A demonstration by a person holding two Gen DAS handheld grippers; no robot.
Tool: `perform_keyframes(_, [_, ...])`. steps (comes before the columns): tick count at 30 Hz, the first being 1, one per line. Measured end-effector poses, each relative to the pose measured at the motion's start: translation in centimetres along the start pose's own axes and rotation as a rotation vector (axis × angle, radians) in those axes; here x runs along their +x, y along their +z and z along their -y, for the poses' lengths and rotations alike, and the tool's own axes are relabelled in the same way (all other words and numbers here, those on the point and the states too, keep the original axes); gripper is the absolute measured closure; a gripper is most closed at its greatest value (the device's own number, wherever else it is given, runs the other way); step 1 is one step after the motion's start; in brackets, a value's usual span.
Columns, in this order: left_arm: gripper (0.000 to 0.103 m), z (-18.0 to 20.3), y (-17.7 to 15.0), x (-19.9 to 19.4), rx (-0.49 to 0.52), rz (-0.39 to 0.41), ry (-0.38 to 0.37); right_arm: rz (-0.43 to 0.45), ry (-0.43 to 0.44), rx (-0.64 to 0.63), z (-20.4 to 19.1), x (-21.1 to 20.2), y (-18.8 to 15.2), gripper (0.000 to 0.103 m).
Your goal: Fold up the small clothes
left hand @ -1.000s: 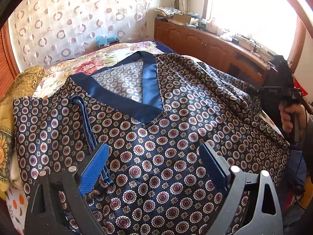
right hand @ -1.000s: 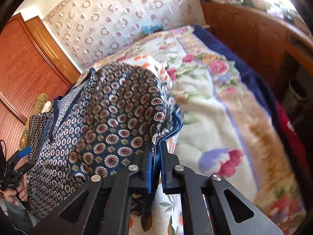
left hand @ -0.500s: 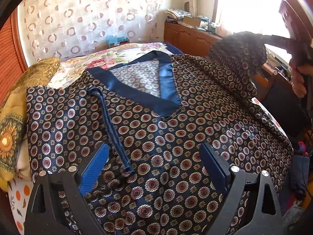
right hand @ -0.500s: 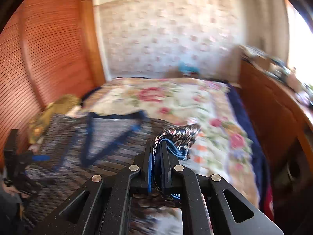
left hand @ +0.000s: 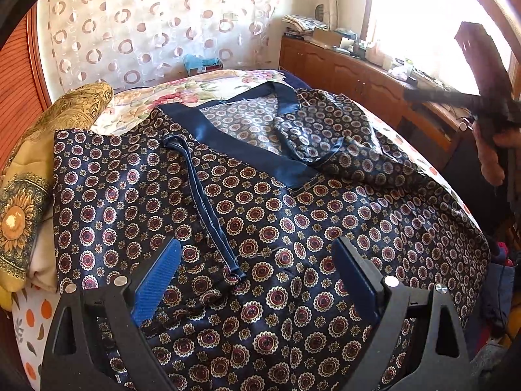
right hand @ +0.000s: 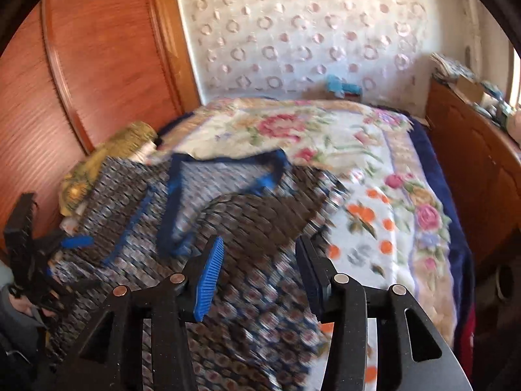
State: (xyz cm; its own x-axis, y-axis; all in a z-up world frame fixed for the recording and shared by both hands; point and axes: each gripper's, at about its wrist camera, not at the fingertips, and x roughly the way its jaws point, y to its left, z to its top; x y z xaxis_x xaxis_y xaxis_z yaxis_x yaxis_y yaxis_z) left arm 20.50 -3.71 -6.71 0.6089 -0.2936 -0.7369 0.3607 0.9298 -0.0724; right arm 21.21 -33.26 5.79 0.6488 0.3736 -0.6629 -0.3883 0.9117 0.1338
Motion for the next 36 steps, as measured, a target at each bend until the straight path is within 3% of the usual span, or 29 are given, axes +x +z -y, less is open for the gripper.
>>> perform_keyframes(9, [0.009, 0.4, 0.7, 0.5, 0.024, -0.007, 0.003, -0.142, 0.051, 0.016, -1.6, 1.2, -5.1, 0.055])
perform_keyframes(12, [0.009, 0.5, 0.8, 0.5, 0.024, -0.009, 0.007, -0.173, 0.081, 0.006, -2.4, 1.4, -5.7, 0.071])
perform_keyframes(14, [0.009, 0.6, 0.7, 0.5, 0.023, -0.009, 0.006, -0.185, 0.088, -0.031, -3.3, 1.4, -6.1, 0.088])
perform_keyframes(16, [0.009, 0.6, 0.8, 0.5, 0.024, -0.01, 0.007, -0.208, 0.102, -0.061, -4.0, 1.2, -6.7, 0.093])
perform_keyframes(21, [0.009, 0.8, 1.6, 0.6, 0.028, 0.0, -0.007, -0.271, 0.108, -0.071, -4.0, 0.6, -8.7, 0.093])
perform_keyframes(28, [0.009, 1.2, 5.3, 1.1, 0.071, 0.027, -0.026, -0.142, 0.096, -0.033, -2.2, -2.9, -7.4, 0.093])
perform_keyframes(30, [0.009, 1.4, 6.8, 1.6, 0.084, 0.034, -0.038, -0.09, 0.066, -0.035, -1.8, -3.9, -6.4, 0.085])
perform_keyframes(32, [0.011, 1.8, 8.3, 2.3, 0.095, 0.033, -0.05, -0.044, 0.02, -0.041, -1.1, -4.3, -5.6, 0.063])
perform_keyframes(34, [0.019, 2.3, 9.4, 3.1, 0.11, 0.03, -0.06, -0.024, -0.013, -0.024, -0.2, -3.9, -5.0, 0.047])
perform_keyframes(36, [0.025, 2.7, 10.7, 4.7, 0.122, 0.016, -0.083, -0.025, -0.058, -0.001, 0.9, -2.8, -4.7, 0.044])
